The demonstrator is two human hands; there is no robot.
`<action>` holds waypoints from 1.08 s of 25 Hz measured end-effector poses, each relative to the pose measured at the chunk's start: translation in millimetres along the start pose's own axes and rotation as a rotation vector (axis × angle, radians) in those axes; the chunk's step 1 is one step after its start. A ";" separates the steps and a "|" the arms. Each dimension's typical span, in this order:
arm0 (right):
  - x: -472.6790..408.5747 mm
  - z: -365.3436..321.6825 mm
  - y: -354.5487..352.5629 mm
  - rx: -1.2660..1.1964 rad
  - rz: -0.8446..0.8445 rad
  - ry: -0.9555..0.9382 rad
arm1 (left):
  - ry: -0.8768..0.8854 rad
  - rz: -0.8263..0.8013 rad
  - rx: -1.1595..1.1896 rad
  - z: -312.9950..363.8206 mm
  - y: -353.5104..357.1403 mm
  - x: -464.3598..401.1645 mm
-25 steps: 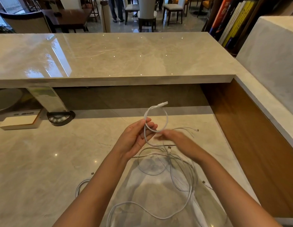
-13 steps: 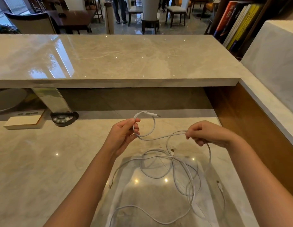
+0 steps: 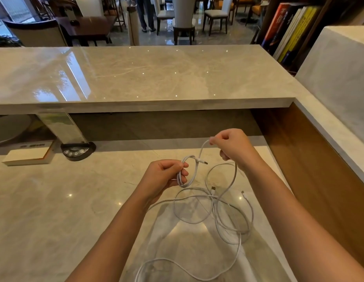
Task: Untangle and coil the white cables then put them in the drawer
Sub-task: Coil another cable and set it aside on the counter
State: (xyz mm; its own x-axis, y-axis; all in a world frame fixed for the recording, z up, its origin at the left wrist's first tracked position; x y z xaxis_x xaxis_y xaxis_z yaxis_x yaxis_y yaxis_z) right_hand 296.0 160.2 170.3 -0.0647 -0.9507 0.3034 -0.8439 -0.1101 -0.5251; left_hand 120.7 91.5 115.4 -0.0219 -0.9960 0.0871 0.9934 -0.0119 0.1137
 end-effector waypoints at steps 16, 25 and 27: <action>96.3 -0.4 80.3 0.522 0.440 -0.787 | -0.192 0.095 0.688 -16.4 10.2 7.0; 70.3 39.2 69.7 0.156 -0.197 -0.417 | -0.047 0.203 0.844 -4.7 -18.1 -8.9; 53.6 47.4 54.0 0.278 -0.347 -0.387 | -0.029 0.164 0.840 -2.1 -23.7 -9.7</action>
State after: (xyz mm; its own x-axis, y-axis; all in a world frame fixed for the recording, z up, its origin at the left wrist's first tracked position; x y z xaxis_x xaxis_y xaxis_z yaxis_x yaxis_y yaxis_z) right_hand 272.2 89.6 120.6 0.4331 -0.8764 0.2104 -0.6061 -0.4560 -0.6517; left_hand 97.5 101.3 109.8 0.1006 -0.9764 0.1909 0.5716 0.2137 0.7922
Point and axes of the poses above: each hand's wrist, its own x-axis away from the middle knuckle, its own y-axis out of the palm, z = x × y, the point moved 7 cm from there along -x, towards the middle knuckle, and after that the axes turned 11 degrees about y, right-handed, at the moved point
